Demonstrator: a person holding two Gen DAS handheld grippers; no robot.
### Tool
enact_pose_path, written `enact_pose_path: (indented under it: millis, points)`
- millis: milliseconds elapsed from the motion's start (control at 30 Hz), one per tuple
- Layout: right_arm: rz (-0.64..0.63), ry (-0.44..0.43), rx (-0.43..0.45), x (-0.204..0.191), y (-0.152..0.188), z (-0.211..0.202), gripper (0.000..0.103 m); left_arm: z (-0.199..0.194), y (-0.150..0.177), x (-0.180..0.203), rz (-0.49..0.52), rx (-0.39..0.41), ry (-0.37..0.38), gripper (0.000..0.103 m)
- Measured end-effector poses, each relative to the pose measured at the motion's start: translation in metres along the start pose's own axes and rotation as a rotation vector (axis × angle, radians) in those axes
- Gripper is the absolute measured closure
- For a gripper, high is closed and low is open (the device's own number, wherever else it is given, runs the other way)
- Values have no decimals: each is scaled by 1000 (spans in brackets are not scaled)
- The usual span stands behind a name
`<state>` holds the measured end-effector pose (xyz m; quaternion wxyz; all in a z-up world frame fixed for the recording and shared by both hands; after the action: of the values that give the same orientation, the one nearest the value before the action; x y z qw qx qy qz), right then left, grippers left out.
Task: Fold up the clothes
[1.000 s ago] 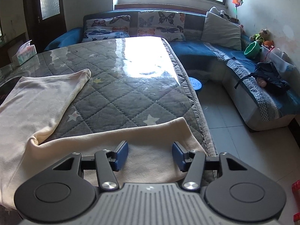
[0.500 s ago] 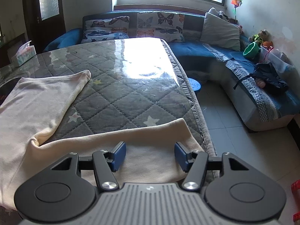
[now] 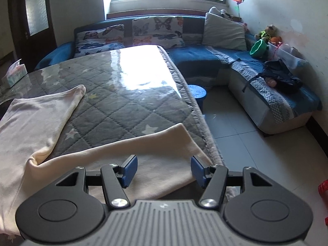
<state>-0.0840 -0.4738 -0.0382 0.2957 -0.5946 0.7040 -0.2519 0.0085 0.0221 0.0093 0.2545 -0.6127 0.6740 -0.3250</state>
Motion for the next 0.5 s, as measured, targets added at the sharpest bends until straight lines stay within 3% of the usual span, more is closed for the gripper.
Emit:
enact_pose_path:
  millis: [367, 500]
  points:
    - [30, 32, 8, 8, -2, 5, 48, 4, -1, 52, 64, 6, 100, 0]
    - [34, 39, 8, 10, -2, 4, 52, 5, 1, 67, 77, -5, 118, 0]
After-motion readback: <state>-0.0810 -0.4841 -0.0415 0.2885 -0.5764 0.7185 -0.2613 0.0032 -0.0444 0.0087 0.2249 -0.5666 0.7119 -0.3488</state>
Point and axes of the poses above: each gripper's, at about its wrist camera, not at the fingertips, and z roughly the way its jaws point, x to its right, y to its underside, the point moved 1 cm from there along z, roughly the way its jaws point, and after that the axes turned 9 degrees about -y, right-handed, at the moved point
